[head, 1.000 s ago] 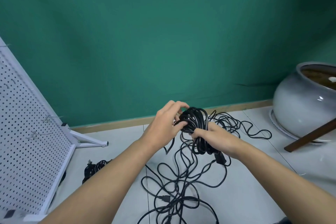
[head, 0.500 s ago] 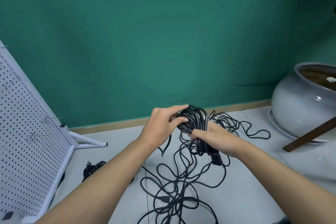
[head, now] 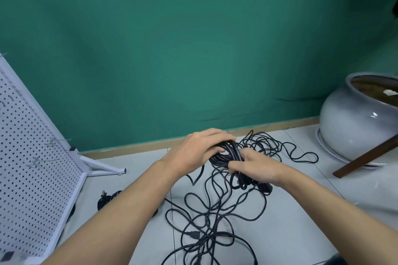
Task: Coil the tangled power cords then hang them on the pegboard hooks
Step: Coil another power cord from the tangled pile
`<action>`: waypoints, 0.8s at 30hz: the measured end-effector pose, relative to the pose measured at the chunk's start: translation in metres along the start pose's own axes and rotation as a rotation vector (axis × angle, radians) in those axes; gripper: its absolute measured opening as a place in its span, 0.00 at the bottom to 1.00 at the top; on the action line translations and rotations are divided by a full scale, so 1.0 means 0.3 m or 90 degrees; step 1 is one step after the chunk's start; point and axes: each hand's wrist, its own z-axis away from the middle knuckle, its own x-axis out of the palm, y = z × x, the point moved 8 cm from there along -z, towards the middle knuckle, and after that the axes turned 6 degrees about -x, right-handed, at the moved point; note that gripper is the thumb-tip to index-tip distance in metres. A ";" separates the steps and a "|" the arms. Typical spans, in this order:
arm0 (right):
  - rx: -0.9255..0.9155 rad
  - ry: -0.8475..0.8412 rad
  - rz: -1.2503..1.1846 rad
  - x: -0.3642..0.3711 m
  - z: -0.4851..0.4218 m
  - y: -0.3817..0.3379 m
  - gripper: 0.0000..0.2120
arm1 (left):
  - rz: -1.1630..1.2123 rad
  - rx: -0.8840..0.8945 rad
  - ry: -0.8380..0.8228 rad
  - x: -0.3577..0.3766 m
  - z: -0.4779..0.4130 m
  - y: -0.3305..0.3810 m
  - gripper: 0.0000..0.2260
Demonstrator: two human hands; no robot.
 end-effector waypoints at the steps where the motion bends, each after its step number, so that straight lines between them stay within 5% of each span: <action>1: -0.003 0.000 -0.001 0.003 -0.001 -0.002 0.07 | -0.001 0.003 0.006 -0.002 0.003 -0.002 0.18; 10: -0.055 0.053 0.028 -0.029 0.001 -0.024 0.05 | -0.030 -0.005 0.086 -0.062 0.009 -0.005 0.11; 18: -0.060 0.124 0.280 -0.045 0.013 -0.059 0.07 | -0.059 -0.067 0.075 -0.040 -0.007 -0.018 0.05; 24: -0.006 0.091 0.300 -0.030 0.001 -0.035 0.12 | -0.046 -0.090 0.041 -0.017 0.001 -0.016 0.04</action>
